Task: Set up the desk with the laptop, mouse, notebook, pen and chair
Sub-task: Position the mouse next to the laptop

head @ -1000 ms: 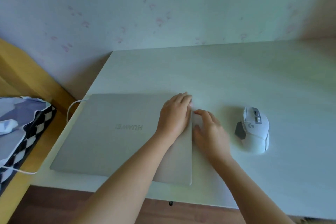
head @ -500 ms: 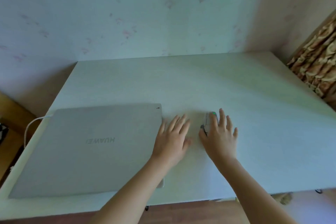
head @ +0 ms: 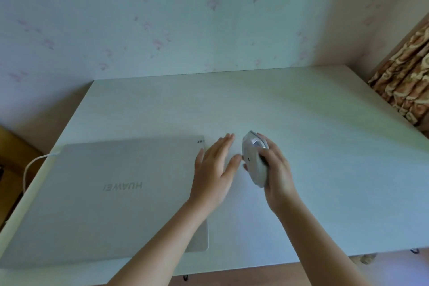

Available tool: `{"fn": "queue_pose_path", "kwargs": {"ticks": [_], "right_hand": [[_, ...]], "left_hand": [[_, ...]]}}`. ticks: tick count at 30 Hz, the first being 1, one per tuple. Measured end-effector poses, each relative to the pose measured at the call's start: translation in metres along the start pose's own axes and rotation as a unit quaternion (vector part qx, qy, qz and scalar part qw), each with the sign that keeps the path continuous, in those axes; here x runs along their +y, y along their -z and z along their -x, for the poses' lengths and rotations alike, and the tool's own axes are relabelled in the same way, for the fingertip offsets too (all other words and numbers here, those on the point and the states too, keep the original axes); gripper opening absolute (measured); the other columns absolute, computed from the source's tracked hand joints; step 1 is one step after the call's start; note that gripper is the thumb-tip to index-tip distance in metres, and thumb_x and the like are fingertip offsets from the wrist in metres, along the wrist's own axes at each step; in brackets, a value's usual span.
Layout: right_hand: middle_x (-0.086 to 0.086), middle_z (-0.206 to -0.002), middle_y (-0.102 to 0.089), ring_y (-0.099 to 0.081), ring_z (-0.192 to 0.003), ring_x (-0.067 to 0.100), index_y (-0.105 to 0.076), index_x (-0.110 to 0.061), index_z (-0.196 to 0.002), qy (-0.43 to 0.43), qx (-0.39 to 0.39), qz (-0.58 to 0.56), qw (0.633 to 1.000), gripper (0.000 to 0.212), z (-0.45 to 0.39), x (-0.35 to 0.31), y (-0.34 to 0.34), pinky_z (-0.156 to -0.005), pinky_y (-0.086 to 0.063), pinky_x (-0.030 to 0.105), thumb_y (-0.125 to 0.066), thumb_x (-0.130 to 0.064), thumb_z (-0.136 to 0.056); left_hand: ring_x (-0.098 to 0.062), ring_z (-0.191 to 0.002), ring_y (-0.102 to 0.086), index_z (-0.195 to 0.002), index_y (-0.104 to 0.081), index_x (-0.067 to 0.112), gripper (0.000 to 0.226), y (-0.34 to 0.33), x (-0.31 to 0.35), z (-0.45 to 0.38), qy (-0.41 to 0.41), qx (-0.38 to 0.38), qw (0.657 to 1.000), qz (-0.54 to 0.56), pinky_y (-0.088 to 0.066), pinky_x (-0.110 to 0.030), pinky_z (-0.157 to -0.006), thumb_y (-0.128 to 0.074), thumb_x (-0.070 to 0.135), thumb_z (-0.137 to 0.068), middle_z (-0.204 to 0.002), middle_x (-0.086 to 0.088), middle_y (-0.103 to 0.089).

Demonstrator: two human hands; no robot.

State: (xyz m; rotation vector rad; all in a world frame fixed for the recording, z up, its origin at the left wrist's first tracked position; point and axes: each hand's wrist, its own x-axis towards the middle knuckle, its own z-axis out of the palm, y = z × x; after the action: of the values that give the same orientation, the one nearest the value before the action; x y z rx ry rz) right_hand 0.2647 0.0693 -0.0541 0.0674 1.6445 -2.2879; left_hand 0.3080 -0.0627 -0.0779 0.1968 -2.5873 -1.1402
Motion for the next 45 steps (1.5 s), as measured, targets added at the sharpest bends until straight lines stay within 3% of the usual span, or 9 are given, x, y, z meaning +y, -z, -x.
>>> {"fn": "queue_pose_path", "kwargs": {"ticks": [5, 12, 18, 23, 27, 31, 34, 38, 45], "right_hand": [[0.017, -0.105, -0.070, -0.068, -0.094, 0.034, -0.073, -0.007, -0.097, -0.142, -0.063, -0.302, 0.941, 0.034, 0.011, -0.002, -0.012, -0.083, -0.055, 0.038, -0.045, -0.025, -0.087], [0.013, -0.102, -0.070, -0.069, -0.090, 0.026, -0.072, -0.007, -0.100, -0.146, -0.089, -0.350, 0.921, 0.035, 0.024, 0.005, -0.023, -0.070, -0.058, 0.031, -0.059, -0.028, -0.075], [0.014, -0.106, -0.070, -0.069, -0.094, 0.030, -0.066, -0.008, -0.111, -0.140, -0.100, -0.358, 0.918, 0.053, 0.024, 0.008, -0.024, -0.067, -0.058, 0.032, -0.068, -0.026, -0.061], [0.014, -0.105, -0.070, -0.069, -0.094, 0.029, -0.070, -0.008, -0.104, -0.140, -0.094, -0.337, 0.926, 0.040, 0.027, 0.008, -0.022, -0.067, -0.058, 0.032, -0.062, -0.025, -0.069], [0.016, -0.109, -0.069, -0.068, -0.098, 0.028, -0.071, -0.008, -0.105, -0.142, -0.094, -0.316, 0.933, 0.035, 0.025, 0.013, -0.017, -0.070, -0.058, 0.033, -0.045, -0.023, -0.088], [0.015, -0.130, -0.058, -0.060, -0.113, 0.030, -0.048, -0.015, -0.132, -0.077, -0.082, -0.211, 0.971, 0.050, 0.017, 0.017, -0.009, -0.083, -0.054, 0.040, -0.058, -0.030, -0.085], [0.000, -0.120, -0.059, -0.065, -0.099, 0.022, -0.050, -0.028, -0.119, 0.036, -0.015, 0.022, 0.999, 0.046, 0.014, 0.009, -0.006, -0.080, -0.055, 0.036, -0.070, -0.026, -0.078], [-0.013, -0.120, -0.048, -0.055, -0.090, 0.005, -0.049, -0.036, -0.114, 0.177, 0.078, 0.391, 0.900, 0.049, 0.014, 0.009, -0.010, -0.074, -0.048, 0.030, -0.073, -0.031, -0.072], [-0.008, -0.130, -0.045, -0.061, -0.091, 0.024, -0.050, -0.033, -0.122, 0.224, 0.071, 0.569, 0.788, 0.053, 0.017, 0.039, -0.014, -0.064, -0.047, 0.029, -0.069, -0.033, -0.072]], "left_hand": [[0.007, -0.139, -0.012, -0.142, -0.031, 0.043, 0.079, 0.017, 0.024, -0.003, -0.002, -0.031, 0.997, 0.070, -0.019, -0.040, -0.115, -0.057, 0.068, -0.071, -0.152, 0.023, -0.024], [0.005, -0.135, -0.021, -0.123, -0.053, 0.050, 0.059, 0.018, 0.025, -0.008, 0.047, -0.021, 0.995, 0.083, -0.025, -0.045, -0.111, -0.062, 0.065, -0.067, -0.146, 0.030, -0.028], [-0.036, -0.138, -0.025, -0.110, -0.053, 0.066, 0.051, 0.020, 0.017, -0.015, 0.110, -0.120, 0.969, 0.186, -0.029, -0.053, -0.110, -0.067, 0.060, -0.062, -0.135, 0.047, -0.012], [0.002, -0.142, 0.007, -0.126, -0.053, 0.047, 0.050, 0.019, 0.012, -0.015, 0.103, -0.145, 0.968, 0.178, -0.013, -0.045, -0.117, -0.069, 0.038, -0.080, -0.152, 0.028, -0.011], [0.005, -0.140, 0.011, -0.122, -0.049, 0.057, 0.048, 0.017, 0.011, -0.014, 0.111, -0.164, 0.965, 0.169, -0.014, -0.045, -0.117, -0.061, 0.047, -0.077, -0.146, 0.035, -0.008], [-0.002, -0.143, 0.002, -0.129, -0.043, 0.054, 0.042, 0.018, 0.010, -0.009, 0.054, -0.108, 0.991, 0.064, -0.010, -0.043, -0.117, -0.053, 0.038, -0.092, -0.154, 0.022, -0.013], [-0.006, -0.145, -0.003, -0.143, -0.034, 0.037, 0.046, 0.025, -0.002, -0.001, 0.011, -0.042, 0.994, -0.103, -0.007, -0.043, -0.117, -0.044, 0.037, -0.098, -0.157, 0.013, -0.015], [-0.013, -0.144, -0.018, -0.145, -0.035, 0.025, 0.056, 0.026, -0.024, 0.009, -0.028, 0.013, 0.968, -0.250, -0.017, -0.048, -0.112, -0.026, 0.049, -0.094, -0.155, 0.005, -0.026], [-0.017, -0.138, -0.034, -0.141, -0.043, 0.018, 0.060, 0.021, -0.044, 0.016, -0.035, 0.017, 0.952, -0.304, -0.029, -0.049, -0.108, -0.029, 0.050, -0.092, -0.150, -0.001, -0.039]]}}
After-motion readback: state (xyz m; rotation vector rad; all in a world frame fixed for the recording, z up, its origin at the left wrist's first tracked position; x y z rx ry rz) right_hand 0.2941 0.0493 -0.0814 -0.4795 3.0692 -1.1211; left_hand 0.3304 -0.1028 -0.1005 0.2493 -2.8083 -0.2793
